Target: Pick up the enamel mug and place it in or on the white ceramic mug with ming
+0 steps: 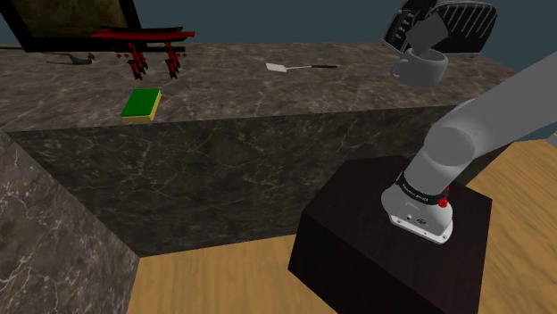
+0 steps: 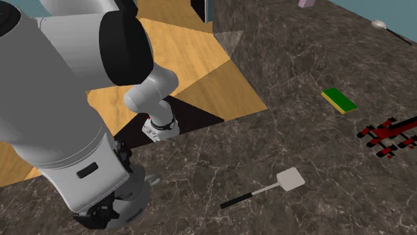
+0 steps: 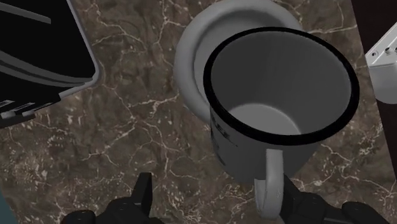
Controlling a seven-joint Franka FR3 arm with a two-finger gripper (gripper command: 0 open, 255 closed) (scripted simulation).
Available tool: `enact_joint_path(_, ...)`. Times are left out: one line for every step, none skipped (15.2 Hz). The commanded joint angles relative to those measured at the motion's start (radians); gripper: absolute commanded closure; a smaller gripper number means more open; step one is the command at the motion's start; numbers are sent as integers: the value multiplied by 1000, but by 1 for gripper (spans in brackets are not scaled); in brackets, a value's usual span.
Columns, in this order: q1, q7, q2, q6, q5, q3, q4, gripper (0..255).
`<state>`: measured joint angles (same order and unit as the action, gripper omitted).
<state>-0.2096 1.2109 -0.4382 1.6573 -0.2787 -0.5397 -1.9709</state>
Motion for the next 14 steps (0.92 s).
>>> enact_joint_path(1, 12, 22, -120, 4, -14, 9, 0)
enact_joint_path(-19, -24, -52, -102, -17, 23, -86, 0)
enact_joint_path(-20, -19, -42, -133, -9, 30, -46, 0)
enact_joint_path(-19, -13, -30, -163, -2, 35, -5, 0)
enact_joint_path(-16, -8, -17, -195, 4, 39, 39, 0)
enact_joint_path(-13, -4, -6, -219, 9, 40, 74, 0)
enact_joint_path(-13, -4, -6, -219, 9, 40, 74, 0)
enact_joint_path(-13, -4, -7, -219, 9, 40, 73, 0)
enact_joint_path(-13, -4, -6, -219, 9, 40, 74, 0)
enact_joint_path(-13, -4, -6, -219, 9, 40, 74, 0)
enact_joint_path(-13, -4, -6, -219, 9, 40, 74, 0)
enact_joint_path(-13, -4, -6, -219, 9, 40, 74, 0)
enact_joint_path(-13, -4, -6, -219, 9, 40, 74, 0)
enact_joint_path(-13, -4, -6, -219, 9, 40, 74, 0)
